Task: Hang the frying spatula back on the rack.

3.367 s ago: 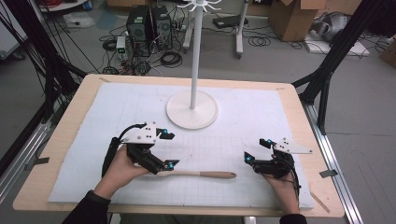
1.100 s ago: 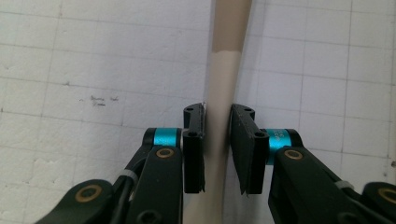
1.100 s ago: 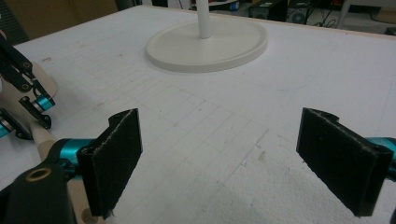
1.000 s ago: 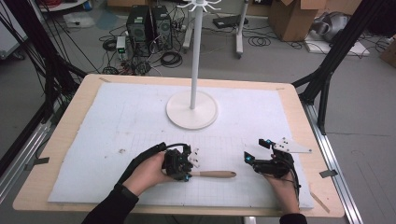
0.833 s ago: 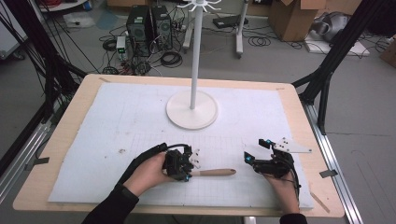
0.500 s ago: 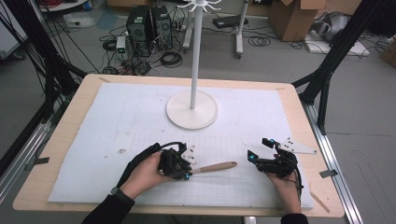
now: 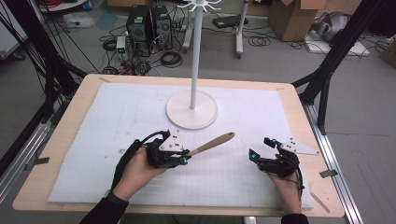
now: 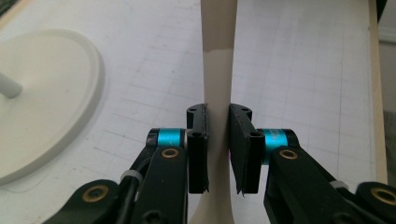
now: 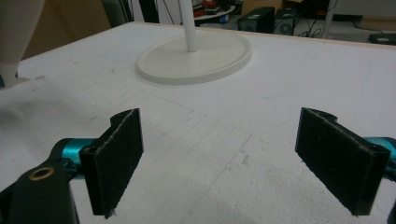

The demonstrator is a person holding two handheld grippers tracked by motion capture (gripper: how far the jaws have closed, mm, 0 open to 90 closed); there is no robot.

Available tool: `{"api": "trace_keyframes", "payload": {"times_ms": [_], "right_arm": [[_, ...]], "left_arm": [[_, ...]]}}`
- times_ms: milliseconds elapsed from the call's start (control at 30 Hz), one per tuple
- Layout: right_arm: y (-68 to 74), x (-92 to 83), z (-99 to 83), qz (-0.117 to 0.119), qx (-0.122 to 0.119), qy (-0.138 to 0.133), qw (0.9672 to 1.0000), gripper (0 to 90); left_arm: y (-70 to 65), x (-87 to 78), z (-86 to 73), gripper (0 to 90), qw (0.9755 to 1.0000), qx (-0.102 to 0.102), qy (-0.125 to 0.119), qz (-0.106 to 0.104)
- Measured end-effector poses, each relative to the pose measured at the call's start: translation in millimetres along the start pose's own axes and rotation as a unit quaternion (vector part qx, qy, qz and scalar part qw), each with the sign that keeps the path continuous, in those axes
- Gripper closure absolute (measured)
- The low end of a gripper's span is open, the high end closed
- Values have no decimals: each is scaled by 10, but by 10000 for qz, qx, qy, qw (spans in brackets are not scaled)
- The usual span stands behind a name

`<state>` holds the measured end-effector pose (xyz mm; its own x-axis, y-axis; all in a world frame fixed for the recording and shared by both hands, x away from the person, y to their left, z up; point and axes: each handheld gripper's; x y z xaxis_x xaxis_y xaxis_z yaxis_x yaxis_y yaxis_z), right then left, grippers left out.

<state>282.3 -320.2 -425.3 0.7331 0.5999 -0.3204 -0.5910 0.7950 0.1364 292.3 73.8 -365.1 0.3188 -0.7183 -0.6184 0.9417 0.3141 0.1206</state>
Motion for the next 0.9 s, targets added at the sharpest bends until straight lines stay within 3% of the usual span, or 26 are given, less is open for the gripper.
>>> {"api": "trace_keyframes", "payload": {"times_ms": [200,433,567,900], "right_arm": [[35,1,14,70,-1,-76,9999,139],[111,25,59,134,-101,-118,9998,138],[190,41,105,185,-119,-114,9997,138],[459,39,352,471,-154,-399,9980,139]], "left_arm": [[9,-151,-13,777,9973,-209,-634,303],[22,-228,-7,777,9934,-358,-951,536],[9,-261,13,777,9899,-444,-1151,698],[-15,-318,55,777,9827,-582,-1572,789]]}}
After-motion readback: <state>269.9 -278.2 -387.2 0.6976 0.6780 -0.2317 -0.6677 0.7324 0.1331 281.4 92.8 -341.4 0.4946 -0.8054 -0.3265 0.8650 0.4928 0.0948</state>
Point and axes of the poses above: each handheld gripper's, and its own axes: x roughly forward along the jaws, z roughly out of its top, y roughly to its left, and after that the axes turned 1 degree about -z, right-handed
